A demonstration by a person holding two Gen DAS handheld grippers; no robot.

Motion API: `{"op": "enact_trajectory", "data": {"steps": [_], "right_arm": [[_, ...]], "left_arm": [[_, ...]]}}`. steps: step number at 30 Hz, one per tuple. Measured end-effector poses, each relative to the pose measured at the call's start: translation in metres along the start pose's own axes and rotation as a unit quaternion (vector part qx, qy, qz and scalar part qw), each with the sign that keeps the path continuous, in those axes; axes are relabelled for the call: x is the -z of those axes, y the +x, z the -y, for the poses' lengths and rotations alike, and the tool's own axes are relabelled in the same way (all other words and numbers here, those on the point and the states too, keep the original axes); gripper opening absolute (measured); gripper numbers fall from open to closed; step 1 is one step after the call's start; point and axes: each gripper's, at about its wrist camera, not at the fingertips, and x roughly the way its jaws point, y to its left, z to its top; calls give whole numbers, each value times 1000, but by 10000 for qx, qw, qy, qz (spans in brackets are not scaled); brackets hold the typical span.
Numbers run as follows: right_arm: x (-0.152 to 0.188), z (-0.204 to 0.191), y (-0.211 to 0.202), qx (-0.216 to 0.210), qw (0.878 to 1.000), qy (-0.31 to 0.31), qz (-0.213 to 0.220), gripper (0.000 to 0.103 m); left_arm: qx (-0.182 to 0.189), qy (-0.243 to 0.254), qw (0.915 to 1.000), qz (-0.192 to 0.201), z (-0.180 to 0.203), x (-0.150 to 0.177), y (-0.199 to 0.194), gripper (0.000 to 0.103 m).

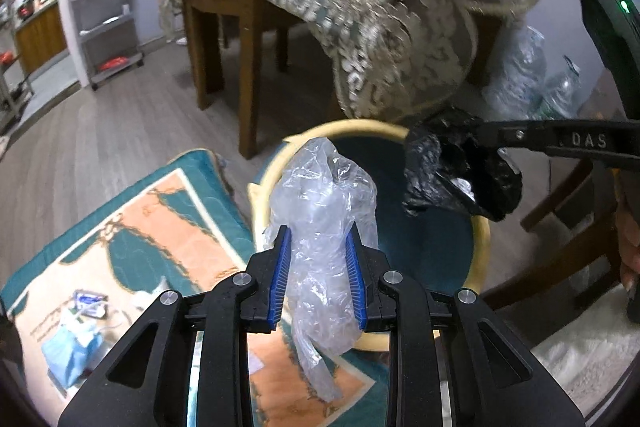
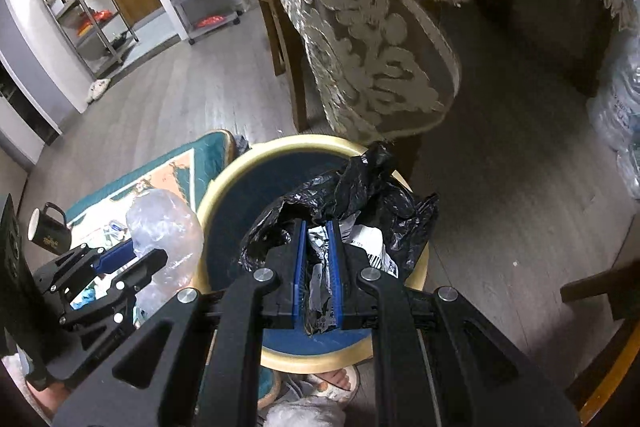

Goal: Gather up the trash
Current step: 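Open the left tool to drop the clear bag while the right tool drops the black bag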

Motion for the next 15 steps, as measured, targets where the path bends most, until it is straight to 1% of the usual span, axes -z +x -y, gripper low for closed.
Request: {"op": "enact_trajectory", "data": {"steps": [7,10,11,12,15], "right_arm": [[1,5,4,9,9999,109,-67,10],[-2,4,6,-22,9999,125,-35,12],[-2,3,5,-27,9999,109,-4,12],[-2,1,4,-20,10000,78,34,12],[-2,-3,1,0,9999,-28,116,13]], "left_arm": [[82,219,9997,-52,15,2,9,34],[-43,297,9995,-64,16,4,9,47],[-84,300,9995,-45,15,4,8,56],[-96,289,9995,-16,14,4,6,63],[-194,242,9995,61,10,4,0,70]]}}
